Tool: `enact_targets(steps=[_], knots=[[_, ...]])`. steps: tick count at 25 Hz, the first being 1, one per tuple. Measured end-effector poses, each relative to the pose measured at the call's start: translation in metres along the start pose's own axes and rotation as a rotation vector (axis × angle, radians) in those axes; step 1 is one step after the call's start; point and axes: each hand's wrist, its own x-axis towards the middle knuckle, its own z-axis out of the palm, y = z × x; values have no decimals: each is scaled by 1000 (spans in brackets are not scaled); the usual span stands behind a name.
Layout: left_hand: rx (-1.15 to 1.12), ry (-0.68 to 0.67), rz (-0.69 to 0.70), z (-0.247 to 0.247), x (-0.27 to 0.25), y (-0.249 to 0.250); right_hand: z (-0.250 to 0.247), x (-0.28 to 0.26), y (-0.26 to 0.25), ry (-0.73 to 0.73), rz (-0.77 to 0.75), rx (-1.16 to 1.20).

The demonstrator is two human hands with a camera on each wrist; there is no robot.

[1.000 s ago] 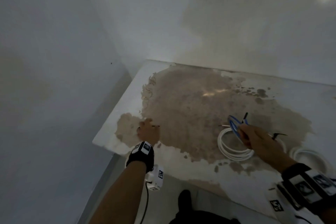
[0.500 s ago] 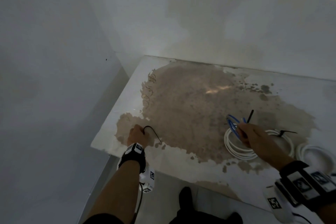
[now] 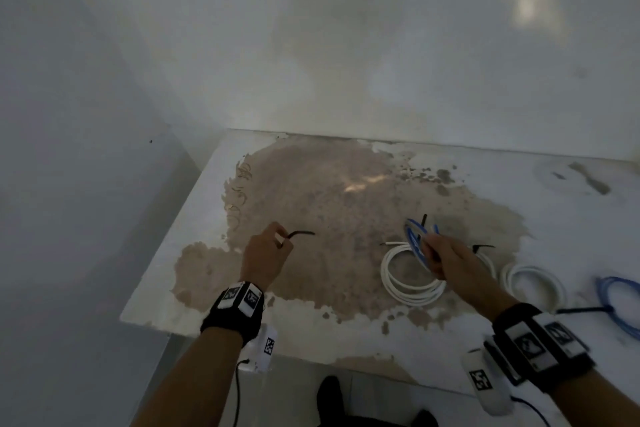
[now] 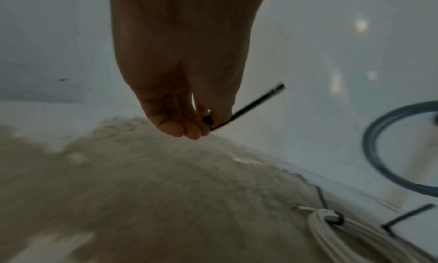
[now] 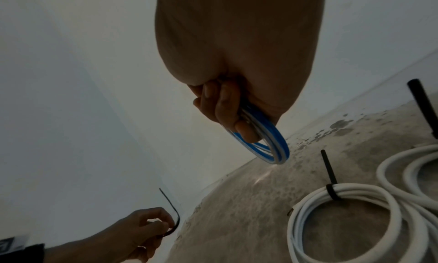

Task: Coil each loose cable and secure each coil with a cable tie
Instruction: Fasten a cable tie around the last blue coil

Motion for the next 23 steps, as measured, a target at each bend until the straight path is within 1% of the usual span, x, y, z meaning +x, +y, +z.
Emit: enact_targets(steps=[3, 7, 10, 12, 15, 18, 20, 23], knots=[[7, -110, 143, 17, -8, 60, -15, -1, -4, 49, -27, 35], [-145, -237, 340, 36, -30, 138, -33, -8, -14, 108, -81, 33], [-222, -355, 412, 35, -35, 184, -46, -10, -13, 175, -128, -5], [-157, -367, 479, 35, -31, 206, -54, -14, -13, 221, -168, -20], [27, -370, 551, 37, -25, 226, -66, -25, -16, 278, -231, 26], [69, -388, 586, 39, -24, 239, -76, -33, -15, 268, -266, 69], [20, -392, 650, 39, -28, 249, -81, -37, -13, 243, -269, 28], [-187, -424, 745, 40, -39, 264, -85, -38, -14, 247, -265, -91]])
